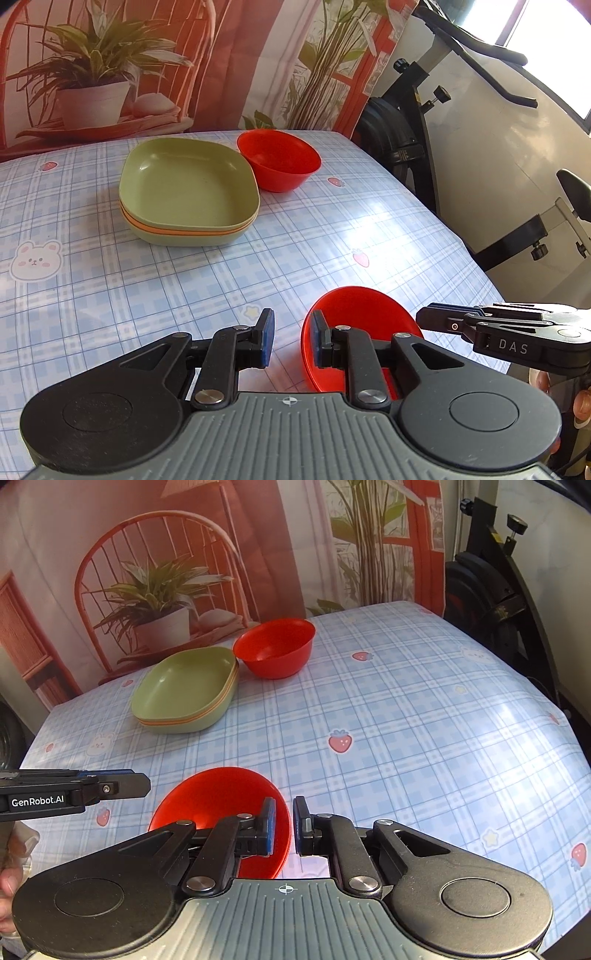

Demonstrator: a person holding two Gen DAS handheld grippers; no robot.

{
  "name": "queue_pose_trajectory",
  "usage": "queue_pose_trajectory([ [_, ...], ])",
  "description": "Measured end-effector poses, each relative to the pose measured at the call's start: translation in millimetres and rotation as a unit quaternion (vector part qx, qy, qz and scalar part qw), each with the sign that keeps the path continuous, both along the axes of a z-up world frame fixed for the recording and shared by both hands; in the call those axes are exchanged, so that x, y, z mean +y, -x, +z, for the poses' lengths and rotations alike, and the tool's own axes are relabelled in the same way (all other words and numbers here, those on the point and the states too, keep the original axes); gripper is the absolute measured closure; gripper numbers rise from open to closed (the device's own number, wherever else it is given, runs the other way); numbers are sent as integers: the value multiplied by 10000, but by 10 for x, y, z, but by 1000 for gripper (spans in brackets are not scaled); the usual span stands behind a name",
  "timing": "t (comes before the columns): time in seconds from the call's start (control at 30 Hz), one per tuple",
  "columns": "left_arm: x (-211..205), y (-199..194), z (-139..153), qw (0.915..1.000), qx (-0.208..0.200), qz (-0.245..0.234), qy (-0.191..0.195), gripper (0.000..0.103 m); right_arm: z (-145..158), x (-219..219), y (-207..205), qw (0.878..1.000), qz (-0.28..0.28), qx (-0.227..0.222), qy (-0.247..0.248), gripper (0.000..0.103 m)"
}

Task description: Organize plates and bowls

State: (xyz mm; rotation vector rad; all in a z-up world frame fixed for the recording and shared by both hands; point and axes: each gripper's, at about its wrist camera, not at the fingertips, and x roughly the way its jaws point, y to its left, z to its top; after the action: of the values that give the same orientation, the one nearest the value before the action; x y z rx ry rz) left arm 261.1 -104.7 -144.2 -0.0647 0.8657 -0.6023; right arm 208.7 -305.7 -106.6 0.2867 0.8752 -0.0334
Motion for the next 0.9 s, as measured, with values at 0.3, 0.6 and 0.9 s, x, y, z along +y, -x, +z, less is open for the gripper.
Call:
queue_pose_trajectory([
  [0.3,53,-343,403,9974,-651,258,171,81,338,-246,-368,9959,-176,-823,318,92],
  [0.6,-188,-863,504,9952,-844,377,325,80,142,-520,-1122,9933,-39,-1083,403,91],
  [0.9,-424,-1365,281,9973,-562,467,97,80,-363,-621,-1927,9961,-49,-855,232,86],
])
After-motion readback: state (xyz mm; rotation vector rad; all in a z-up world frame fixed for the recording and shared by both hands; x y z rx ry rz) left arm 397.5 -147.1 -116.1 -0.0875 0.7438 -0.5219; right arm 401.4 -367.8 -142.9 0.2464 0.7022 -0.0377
